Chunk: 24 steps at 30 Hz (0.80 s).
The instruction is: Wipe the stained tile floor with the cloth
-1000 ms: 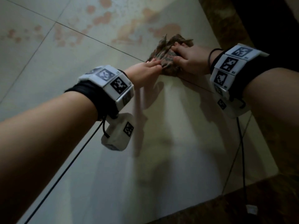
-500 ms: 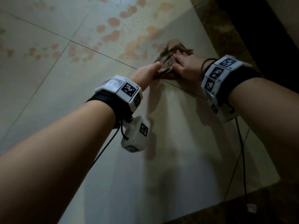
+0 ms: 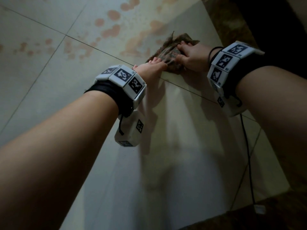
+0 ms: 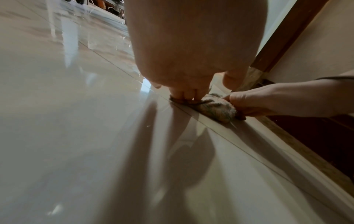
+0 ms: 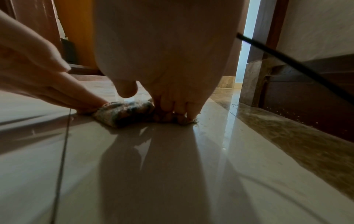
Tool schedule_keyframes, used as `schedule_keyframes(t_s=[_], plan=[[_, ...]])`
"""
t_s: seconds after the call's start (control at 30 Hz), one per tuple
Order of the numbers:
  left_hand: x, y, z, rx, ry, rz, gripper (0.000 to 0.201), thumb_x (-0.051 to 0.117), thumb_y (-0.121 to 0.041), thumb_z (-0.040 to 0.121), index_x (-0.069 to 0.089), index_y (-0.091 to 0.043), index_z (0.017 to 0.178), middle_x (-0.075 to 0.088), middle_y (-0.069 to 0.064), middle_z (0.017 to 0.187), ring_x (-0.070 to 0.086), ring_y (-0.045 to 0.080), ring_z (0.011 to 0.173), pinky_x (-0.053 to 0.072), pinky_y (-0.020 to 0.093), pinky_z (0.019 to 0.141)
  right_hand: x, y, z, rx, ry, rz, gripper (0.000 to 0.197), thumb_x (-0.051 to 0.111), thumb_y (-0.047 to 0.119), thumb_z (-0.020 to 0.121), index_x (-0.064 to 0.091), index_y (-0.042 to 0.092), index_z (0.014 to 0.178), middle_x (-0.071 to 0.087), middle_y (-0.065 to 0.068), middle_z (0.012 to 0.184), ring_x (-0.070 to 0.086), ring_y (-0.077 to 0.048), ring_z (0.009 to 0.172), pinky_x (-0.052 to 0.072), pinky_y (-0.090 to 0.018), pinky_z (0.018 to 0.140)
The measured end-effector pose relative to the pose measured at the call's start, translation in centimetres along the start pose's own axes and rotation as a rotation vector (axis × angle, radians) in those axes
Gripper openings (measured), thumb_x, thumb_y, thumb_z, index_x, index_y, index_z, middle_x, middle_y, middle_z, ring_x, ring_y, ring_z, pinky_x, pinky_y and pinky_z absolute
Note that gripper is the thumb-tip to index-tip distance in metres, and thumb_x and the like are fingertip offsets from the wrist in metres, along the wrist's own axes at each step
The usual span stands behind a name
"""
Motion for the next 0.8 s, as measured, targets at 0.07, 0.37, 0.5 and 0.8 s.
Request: schedule_keyframes(t_s=[0.07, 0.37, 0.5, 0.8], plan=[[-0.3, 0.1, 0.5, -0.022, 0.037, 0.063, 0.053, 0.033, -0.022, 0.101, 0.021, -0.01, 0.151, 0.012, 0.007, 0.161, 0.01, 0.02, 0.149, 0.009, 0.039, 0.122, 0.0, -0.1, 0.5, 0.0, -0.003, -0.001, 0.061, 0.027, 0.042, 0.101, 0.011, 0.015, 0.153, 0.004, -0.006, 0.162, 0.011, -0.024, 0.15, 0.011, -0.034, 0.122], [-1.7, 0.2, 2.2, -0.021, 0.039, 0.292, 0.059, 0.032, -0.031, 0.099, 0.012, -0.021, 0.153, 0.001, -0.004, 0.162, 0.001, 0.009, 0.15, -0.004, 0.044, 0.121, -0.5, 0.1, 2.3, 0.002, -0.056, -0.081, 0.068, 0.03, 0.048, 0.098, 0.009, 0.015, 0.153, 0.005, -0.006, 0.162, 0.016, -0.025, 0.149, 0.018, -0.036, 0.12], [-2.2, 0.7, 2.6, -0.024, 0.023, 0.293, 0.06, 0.034, -0.034, 0.098, 0.012, -0.024, 0.153, 0.001, -0.006, 0.162, 0.002, 0.007, 0.149, -0.006, 0.044, 0.121, -0.9, 0.7, 3.2, -0.014, -0.083, -0.097, 0.069, 0.033, 0.049, 0.097, 0.012, 0.015, 0.153, 0.009, -0.008, 0.161, 0.021, -0.028, 0.147, 0.021, -0.037, 0.118], [-4.7, 3.6, 3.4, -0.069, 0.003, 0.296, 0.068, 0.038, -0.041, 0.093, 0.011, -0.025, 0.153, 0.001, -0.007, 0.162, 0.003, 0.009, 0.15, 0.001, 0.043, 0.122, -1.5, 3.7, 5.8, -0.069, -0.124, -0.083, 0.074, 0.04, 0.056, 0.09, 0.028, 0.011, 0.148, 0.028, -0.017, 0.154, 0.033, -0.034, 0.14, 0.03, -0.039, 0.114]])
Point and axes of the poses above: each hand's wrist, its own z-axis towards the middle knuckle, its own x-axis out of the palm, y = z × x, the point moved 4 cm from there along z, towards the middle knuckle
